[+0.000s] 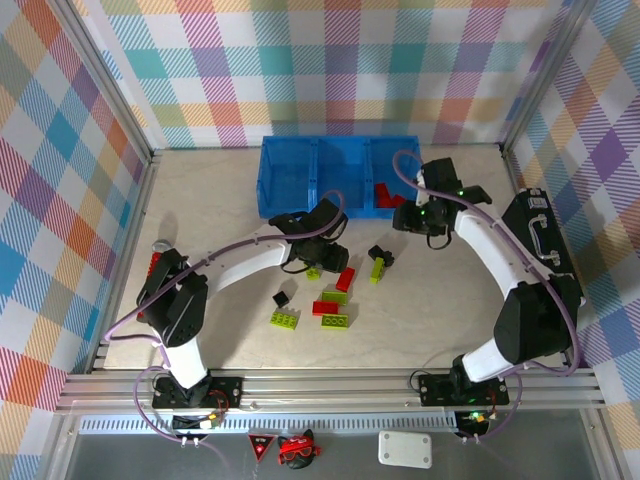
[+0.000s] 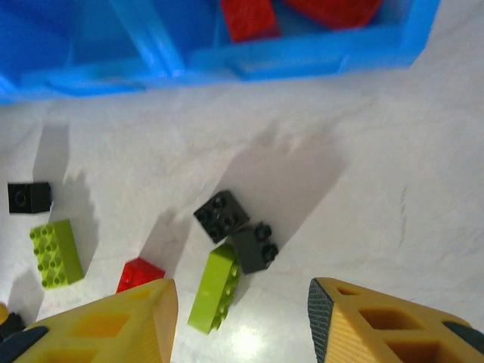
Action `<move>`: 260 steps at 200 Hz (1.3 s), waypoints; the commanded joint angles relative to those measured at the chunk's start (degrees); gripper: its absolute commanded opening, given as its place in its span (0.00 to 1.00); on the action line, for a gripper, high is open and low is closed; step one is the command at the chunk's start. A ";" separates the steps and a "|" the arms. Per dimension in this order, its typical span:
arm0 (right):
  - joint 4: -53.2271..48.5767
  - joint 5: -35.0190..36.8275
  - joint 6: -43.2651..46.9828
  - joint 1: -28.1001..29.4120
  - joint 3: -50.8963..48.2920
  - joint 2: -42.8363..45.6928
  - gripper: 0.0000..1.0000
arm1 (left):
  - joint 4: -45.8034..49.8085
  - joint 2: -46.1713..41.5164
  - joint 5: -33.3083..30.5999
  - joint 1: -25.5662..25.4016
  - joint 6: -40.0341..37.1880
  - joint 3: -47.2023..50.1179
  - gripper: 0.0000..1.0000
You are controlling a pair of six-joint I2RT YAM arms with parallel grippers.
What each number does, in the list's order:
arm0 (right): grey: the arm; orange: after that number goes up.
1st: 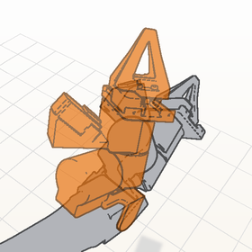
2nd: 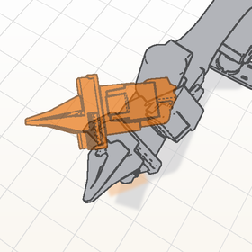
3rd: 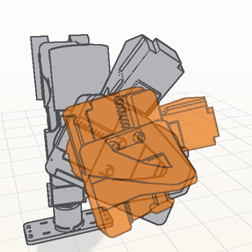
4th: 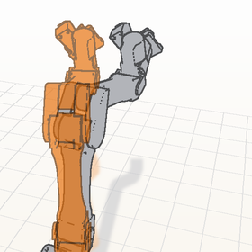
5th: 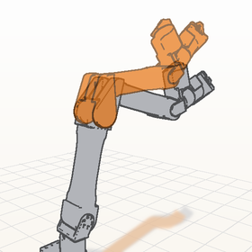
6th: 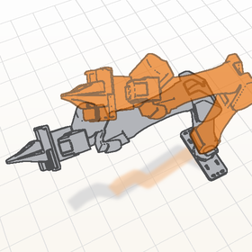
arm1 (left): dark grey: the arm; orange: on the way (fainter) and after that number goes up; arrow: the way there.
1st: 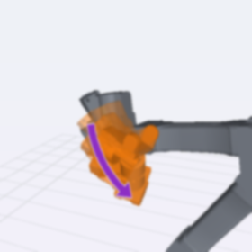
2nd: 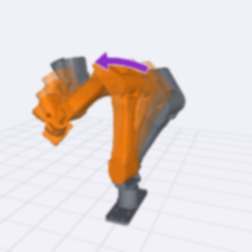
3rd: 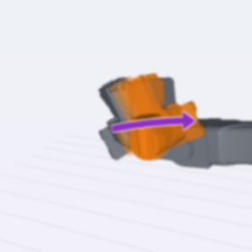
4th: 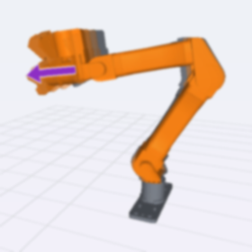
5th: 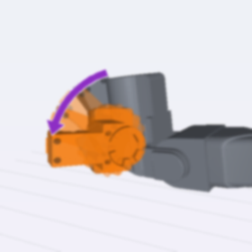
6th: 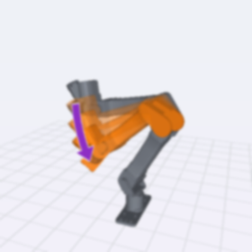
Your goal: Sort the legos into containers by color
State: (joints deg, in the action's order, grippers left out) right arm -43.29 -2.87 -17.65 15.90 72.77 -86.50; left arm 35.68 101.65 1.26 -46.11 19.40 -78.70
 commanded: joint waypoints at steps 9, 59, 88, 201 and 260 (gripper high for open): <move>1.25 -0.65 -4.19 4.09 -3.91 0.57 0.51 | 0.98 0.57 -0.51 0.82 2.68 -1.78 0.48; 2.24 2.76 -8.58 8.70 -7.56 -1.33 0.52 | 0.79 -2.16 2.17 6.02 3.32 -0.96 0.48; 2.49 4.16 -7.65 8.86 -7.61 -3.89 0.51 | 1.32 -5.85 2.85 8.62 3.61 1.46 0.48; 4.95 6.02 -2.87 7.65 -3.67 -14.64 0.44 | -1.64 -13.19 1.39 11.28 4.87 7.59 0.48; 2.86 5.69 -0.79 7.21 0.62 -17.74 0.43 | -2.43 -12.70 1.56 11.83 4.94 7.15 0.47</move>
State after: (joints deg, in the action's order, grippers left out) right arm -38.81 2.57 -20.27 23.27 71.20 -103.57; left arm 34.15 89.27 2.92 -34.92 23.40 -71.55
